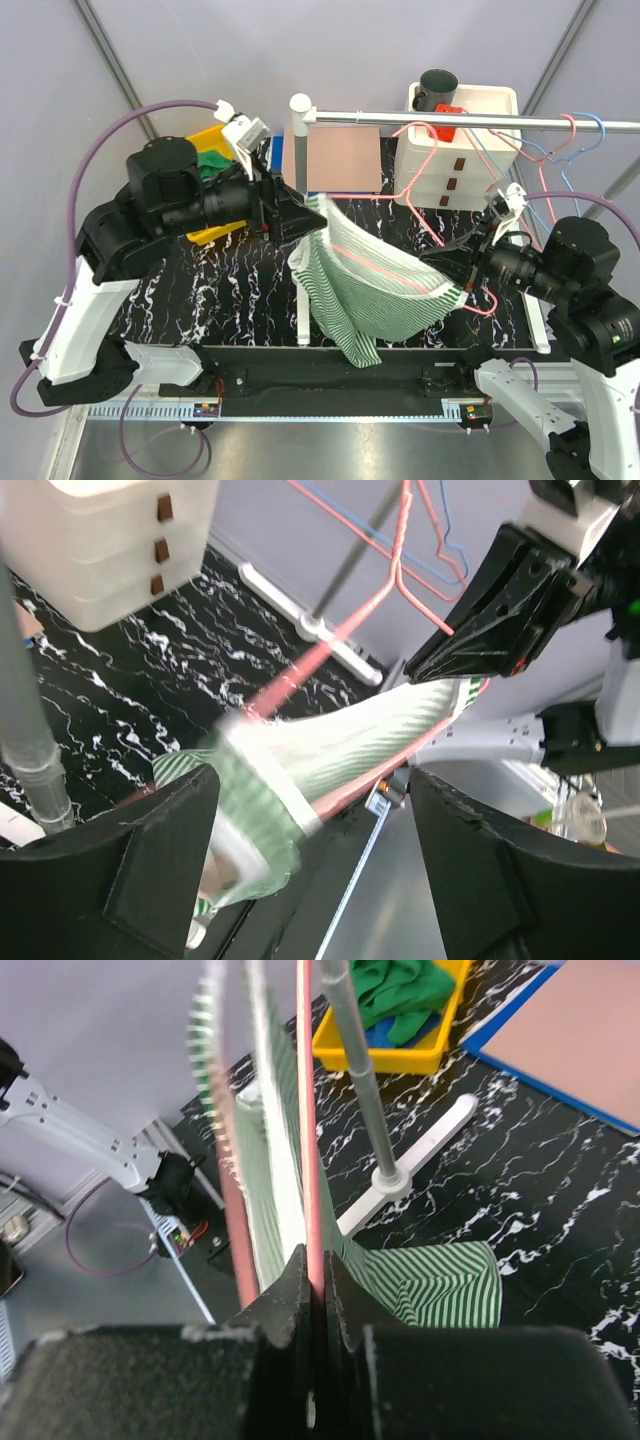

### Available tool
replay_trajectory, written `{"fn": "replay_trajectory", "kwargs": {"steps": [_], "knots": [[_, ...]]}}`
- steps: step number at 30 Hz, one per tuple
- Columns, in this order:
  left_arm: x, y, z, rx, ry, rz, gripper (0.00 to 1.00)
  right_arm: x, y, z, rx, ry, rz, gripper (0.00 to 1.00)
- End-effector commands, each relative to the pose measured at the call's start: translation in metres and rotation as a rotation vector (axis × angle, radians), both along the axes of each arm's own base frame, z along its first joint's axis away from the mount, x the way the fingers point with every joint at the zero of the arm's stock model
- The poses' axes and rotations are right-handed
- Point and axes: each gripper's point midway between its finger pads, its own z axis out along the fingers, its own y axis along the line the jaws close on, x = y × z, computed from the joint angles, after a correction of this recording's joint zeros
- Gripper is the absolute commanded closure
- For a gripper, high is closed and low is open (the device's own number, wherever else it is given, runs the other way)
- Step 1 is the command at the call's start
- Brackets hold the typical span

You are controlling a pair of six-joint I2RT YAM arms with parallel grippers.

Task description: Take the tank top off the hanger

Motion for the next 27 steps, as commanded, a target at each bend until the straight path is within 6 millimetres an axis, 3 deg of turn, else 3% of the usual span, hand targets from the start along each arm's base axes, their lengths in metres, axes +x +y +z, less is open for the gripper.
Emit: {"fn": "replay_trajectory", "kwargs": {"steps": [1,7,13,14,15,16,18,22,27], "knots": [[-0.006,0.035,0.060,-0.162,-0.120,0.124,0.19,0.004,-0.015,0.035,0.050,-0.134,-0.107,1.00],[-0.014,0.034,0.058,-0.163,-0.110,0.084,0.24,0.002,-0.023,0.027,0.027,-0.114,-0.147,1.00],[-0.009,0.008,0.023,-0.097,-0.010,0.070,0.38,-0.013,-0.025,0.020,0.047,-0.099,-0.137,1.00],[-0.006,0.003,0.014,-0.071,-0.002,0.097,0.38,-0.014,-0.024,0.017,0.047,-0.092,-0.131,1.00],[0.011,0.007,0.008,-0.046,-0.019,0.227,0.37,-0.016,-0.024,0.016,0.052,-0.087,-0.129,1.00],[0.002,-0.001,0.005,-0.033,-0.026,0.220,0.37,-0.018,-0.025,0.016,0.062,-0.078,-0.134,1.00],[0.018,0.001,-0.007,-0.004,-0.021,0.371,0.35,-0.018,-0.026,0.016,0.074,-0.065,-0.149,1.00],[0.025,-0.004,-0.004,-0.013,-0.023,0.483,0.38,-0.020,-0.023,0.016,0.097,-0.033,-0.138,1.00],[0.043,-0.027,-0.008,0.031,-0.051,0.532,0.43,-0.025,-0.022,0.016,0.104,-0.031,-0.123,1.00]]}}
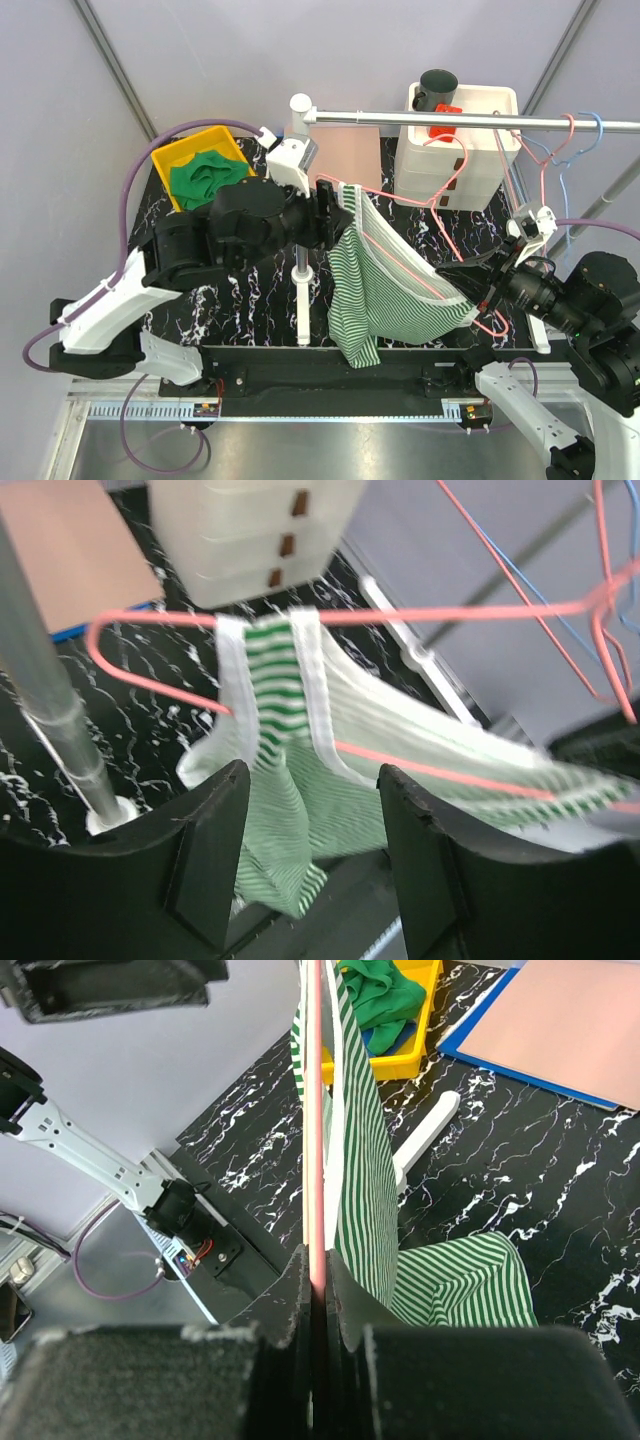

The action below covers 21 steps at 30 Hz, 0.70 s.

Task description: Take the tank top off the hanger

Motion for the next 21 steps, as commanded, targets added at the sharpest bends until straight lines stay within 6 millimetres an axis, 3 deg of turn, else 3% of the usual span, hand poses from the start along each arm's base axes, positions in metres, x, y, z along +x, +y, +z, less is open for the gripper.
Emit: {"fn": "replay_trajectory", "kwargs": {"steps": [1,3,7,13,16,21], "knots": [[0.028,0.004,0.032,-0.074,-0.074,0.175,0.43,-0.001,0.001,0.014,0.042,-0.033,0.000,1.00],[0.034,0.000,0.027,-0.055,-0.073,0.200,0.43,-0.003,0.001,0.014,0.045,-0.032,0.001,1.00],[0.040,-0.007,0.020,-0.040,-0.066,0.231,0.30,-0.005,0.002,0.018,0.063,-0.022,0.008,1.00],[0.042,-0.016,0.016,-0.013,-0.075,0.213,0.29,-0.009,0.004,0.021,0.074,-0.025,0.024,1.00],[0.043,-0.017,0.012,0.004,-0.076,0.210,0.30,-0.011,0.006,0.022,0.083,-0.018,0.040,1.00],[0.048,-0.019,0.003,0.031,-0.075,0.227,0.45,-0.023,0.009,0.025,0.116,-0.015,0.081,1.00]]}}
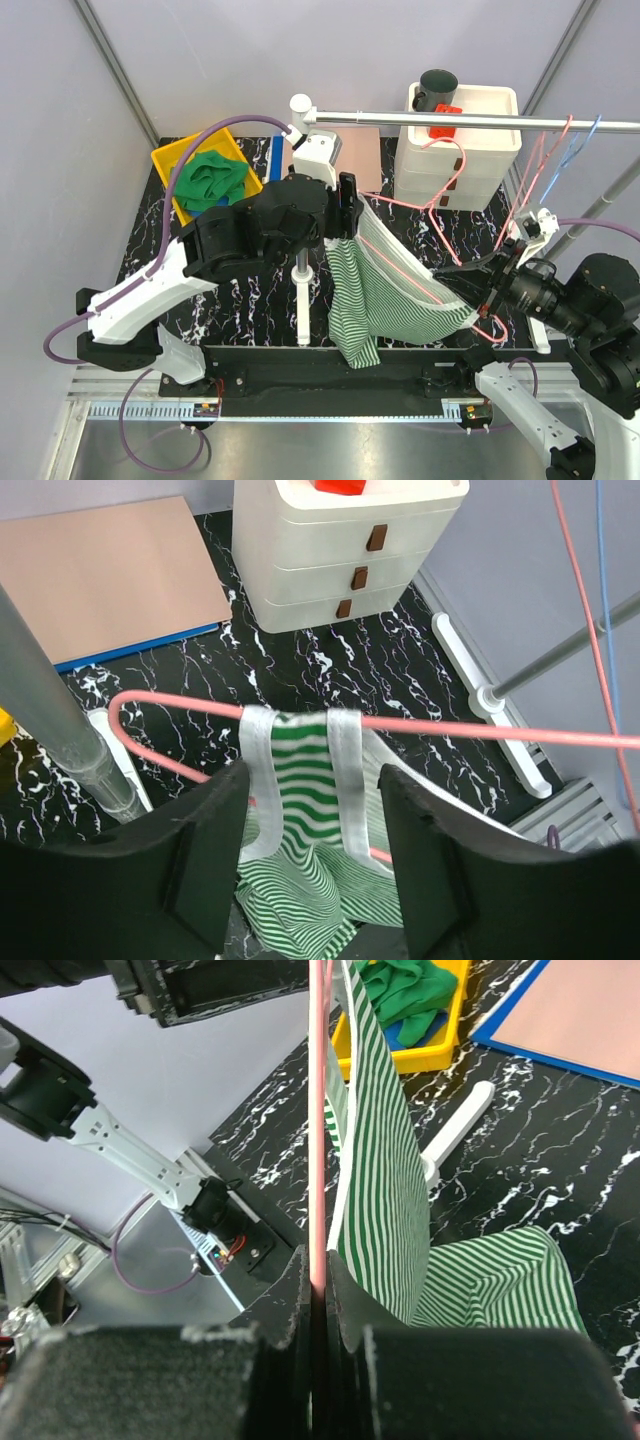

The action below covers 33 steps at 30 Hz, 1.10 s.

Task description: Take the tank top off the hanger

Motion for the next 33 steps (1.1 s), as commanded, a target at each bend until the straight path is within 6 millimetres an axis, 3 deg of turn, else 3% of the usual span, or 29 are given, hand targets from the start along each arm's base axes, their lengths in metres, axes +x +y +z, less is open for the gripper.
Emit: {"fn": "replay_trajectory", "kwargs": {"steps": [1,5,10,15,21,33], "knots": [[0.009,0.001,0.017,-0.042,-0.041,0.042,0.48,-0.016,0.003,0.023,0.069,-0.069,0.044,1.00],[0.011,0.005,0.014,-0.036,-0.032,0.047,0.53,-0.025,0.002,0.025,0.089,-0.072,0.056,1.00],[0.013,0.015,0.015,-0.031,-0.033,0.062,0.80,-0.031,0.003,0.025,0.105,-0.064,0.072,1.00],[0.007,0.029,0.037,-0.087,-0.052,0.053,0.98,-0.037,0.001,0.016,0.103,-0.054,0.079,1.00],[0.004,0.048,0.045,-0.119,-0.051,0.079,1.00,-0.047,0.007,0.010,0.105,-0.029,0.141,1.00],[0.011,0.112,0.070,-0.135,-0.127,0.241,1.00,-0.070,0.007,0.002,0.101,-0.001,0.216,1.00]]}}
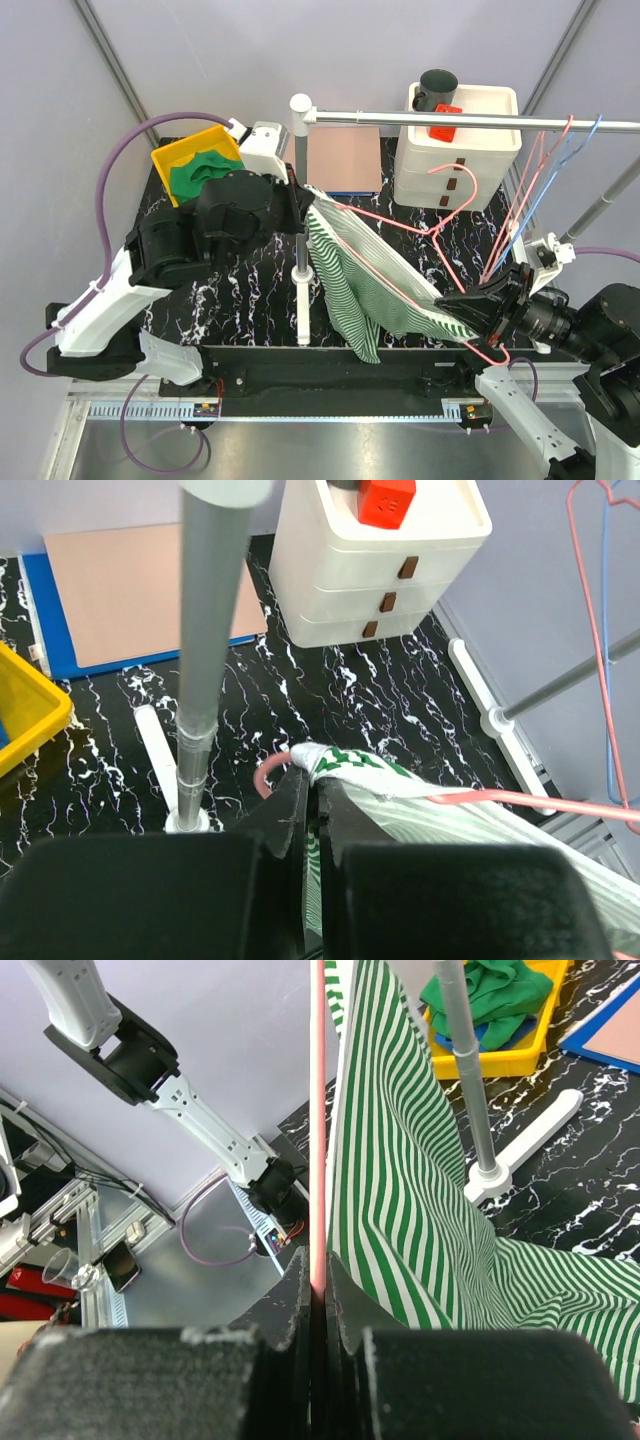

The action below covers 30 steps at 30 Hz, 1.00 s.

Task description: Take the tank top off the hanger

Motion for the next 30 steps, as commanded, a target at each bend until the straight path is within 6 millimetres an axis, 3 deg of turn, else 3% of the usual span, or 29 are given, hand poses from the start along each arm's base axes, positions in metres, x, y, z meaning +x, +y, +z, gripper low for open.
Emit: {"fn": "replay_trajectory", "kwargs": {"steps": [1,10,22,26,30], "knots": [[0.014,0.056,0.048,-0.100,-0.115,0.182,1.00,-0.025,0.002,-0.005,0.005,0.019,0.085,1.00],[0.020,0.066,0.056,-0.099,-0.151,0.215,1.00,-0.041,0.000,-0.003,0.014,0.005,0.123,1.00],[0.024,0.072,0.030,-0.034,-0.071,0.236,1.00,-0.042,-0.010,0.030,0.110,-0.104,0.028,1.00],[0.022,0.060,0.028,-0.070,-0.023,0.183,1.00,-0.040,-0.014,0.036,0.133,-0.122,-0.009,1.00],[0.019,0.047,0.008,-0.057,0.035,0.138,1.00,-0.038,-0.017,0.045,0.179,-0.134,-0.045,1.00]]}}
